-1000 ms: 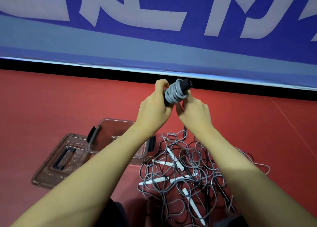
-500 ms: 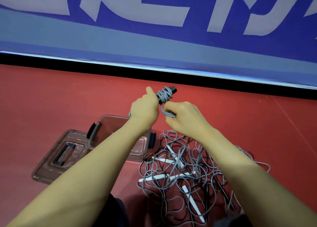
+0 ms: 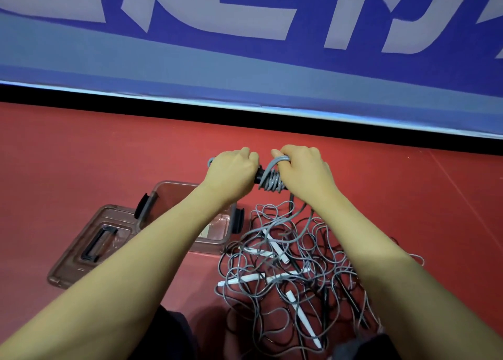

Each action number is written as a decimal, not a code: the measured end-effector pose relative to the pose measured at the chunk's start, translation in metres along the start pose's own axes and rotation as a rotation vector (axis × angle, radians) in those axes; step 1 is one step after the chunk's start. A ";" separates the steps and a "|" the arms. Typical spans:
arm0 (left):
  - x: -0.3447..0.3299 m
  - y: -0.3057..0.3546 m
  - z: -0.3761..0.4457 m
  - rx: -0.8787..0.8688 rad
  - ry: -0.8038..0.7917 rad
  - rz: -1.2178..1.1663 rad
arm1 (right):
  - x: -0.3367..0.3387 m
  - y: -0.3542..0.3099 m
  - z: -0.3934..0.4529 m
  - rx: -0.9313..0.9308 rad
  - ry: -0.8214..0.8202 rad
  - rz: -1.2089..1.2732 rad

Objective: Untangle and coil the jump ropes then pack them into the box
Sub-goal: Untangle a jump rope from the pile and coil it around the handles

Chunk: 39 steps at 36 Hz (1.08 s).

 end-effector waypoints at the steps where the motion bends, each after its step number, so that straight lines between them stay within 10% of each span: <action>1: -0.002 -0.001 -0.001 -0.020 0.013 -0.011 | 0.000 0.002 0.001 -0.022 -0.008 0.020; 21: 0.028 0.002 -0.013 -0.233 0.390 -0.180 | -0.009 0.022 0.010 -0.231 -0.043 0.276; 27: 0.032 -0.010 -0.015 0.198 0.351 -0.647 | -0.006 0.011 0.002 -0.075 0.017 0.074; 39: 0.004 -0.029 -0.016 0.637 0.251 -0.706 | -0.029 -0.010 -0.008 0.173 -0.022 -0.204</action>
Point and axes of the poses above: each hand's wrist, its own z-axis towards the middle knuckle, its own x-axis out of the back of the hand, y = z × x, the point moved 6 cm from there along z, towards the middle knuckle, and after that the axes turned 8 degrees about -x, right-handed, at the moved point
